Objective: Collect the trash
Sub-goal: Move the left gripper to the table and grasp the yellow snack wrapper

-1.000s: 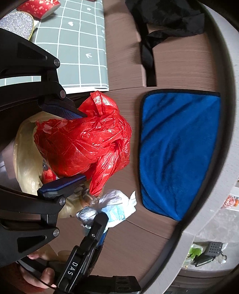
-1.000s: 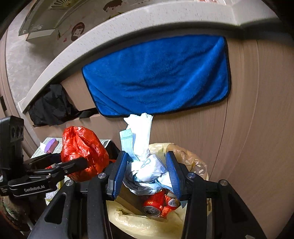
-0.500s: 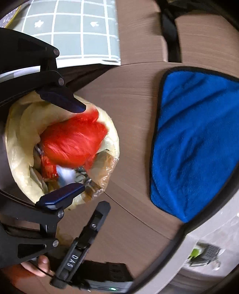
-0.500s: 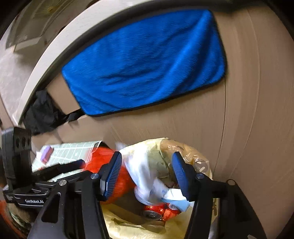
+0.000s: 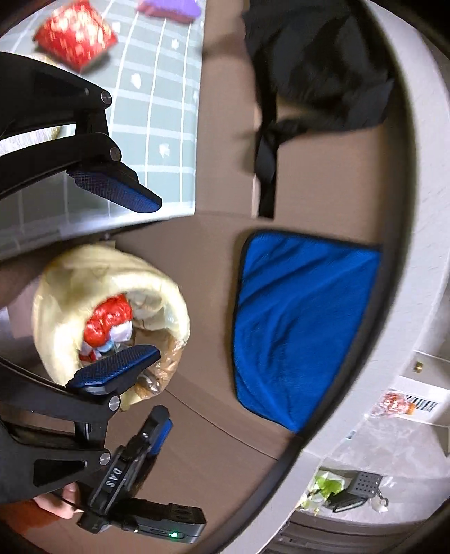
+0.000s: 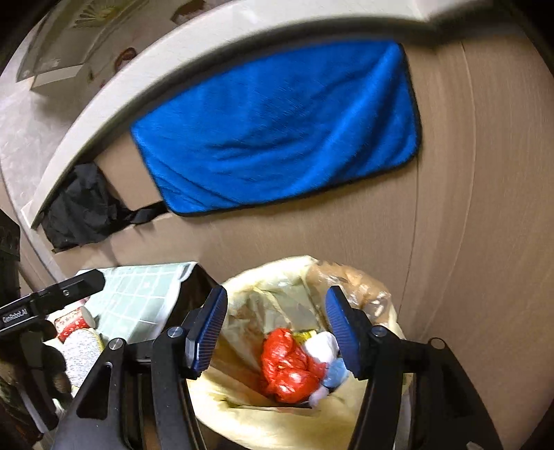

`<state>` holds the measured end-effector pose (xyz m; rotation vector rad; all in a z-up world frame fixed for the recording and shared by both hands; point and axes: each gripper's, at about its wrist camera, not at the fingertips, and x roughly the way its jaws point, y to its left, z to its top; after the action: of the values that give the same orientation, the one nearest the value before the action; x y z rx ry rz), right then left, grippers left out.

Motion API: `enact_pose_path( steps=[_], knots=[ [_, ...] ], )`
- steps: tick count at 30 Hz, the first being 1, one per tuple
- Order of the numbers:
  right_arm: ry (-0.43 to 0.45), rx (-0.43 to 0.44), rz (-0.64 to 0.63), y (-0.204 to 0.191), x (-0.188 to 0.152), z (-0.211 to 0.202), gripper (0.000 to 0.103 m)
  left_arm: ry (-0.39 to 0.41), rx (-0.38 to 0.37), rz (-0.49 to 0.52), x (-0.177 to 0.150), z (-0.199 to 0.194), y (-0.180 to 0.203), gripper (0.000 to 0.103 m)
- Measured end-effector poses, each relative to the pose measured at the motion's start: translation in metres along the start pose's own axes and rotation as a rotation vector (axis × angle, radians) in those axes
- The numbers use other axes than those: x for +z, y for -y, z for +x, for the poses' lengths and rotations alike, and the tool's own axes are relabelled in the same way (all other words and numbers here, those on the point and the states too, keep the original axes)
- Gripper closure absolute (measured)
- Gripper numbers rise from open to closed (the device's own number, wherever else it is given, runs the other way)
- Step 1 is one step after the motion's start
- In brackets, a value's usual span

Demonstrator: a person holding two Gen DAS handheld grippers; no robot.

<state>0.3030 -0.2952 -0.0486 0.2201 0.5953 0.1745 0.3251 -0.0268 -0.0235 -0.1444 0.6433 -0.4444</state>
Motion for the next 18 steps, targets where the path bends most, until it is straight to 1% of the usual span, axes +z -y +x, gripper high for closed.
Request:
enact_pose_path(
  steps=[3,7,10,12,13,15,16,18],
  knots=[
    [0.031,0.012,-0.041,-0.023,0.002,-0.010,0.046,0.023,0.037,0.002,-0.005,-0.030,-0.019,0.024],
    [0.044,0.061,-0.108,-0.061,0.002,-0.013,0.046,0.044,0.101,-0.037,-0.015,-0.067,-0.058,0.024],
    [0.020,0.121,-0.148,-0.089,-0.002,-0.008,0.046,0.053,0.165,-0.092,-0.027,-0.099,-0.100,0.024],
    [-0.010,0.178,-0.166,-0.109,-0.007,-0.001,0.046,0.054,0.209,-0.128,-0.036,-0.114,-0.123,0.024],
    [-0.022,0.192,-0.173,-0.117,-0.009,0.002,0.046,0.057,0.239,-0.158,-0.045,-0.127,-0.139,0.024],
    [-0.046,0.220,-0.189,-0.137,-0.015,0.011,0.046,0.058,0.286,-0.205,-0.059,-0.144,-0.161,0.024],
    [-0.053,0.230,-0.197,-0.145,-0.018,0.013,0.046,0.055,0.322,-0.237,-0.069,-0.154,-0.172,0.024],
    [-0.073,0.250,-0.221,-0.165,-0.025,0.019,0.046,0.036,0.375,-0.310,-0.092,-0.176,-0.194,0.024]
  ],
)
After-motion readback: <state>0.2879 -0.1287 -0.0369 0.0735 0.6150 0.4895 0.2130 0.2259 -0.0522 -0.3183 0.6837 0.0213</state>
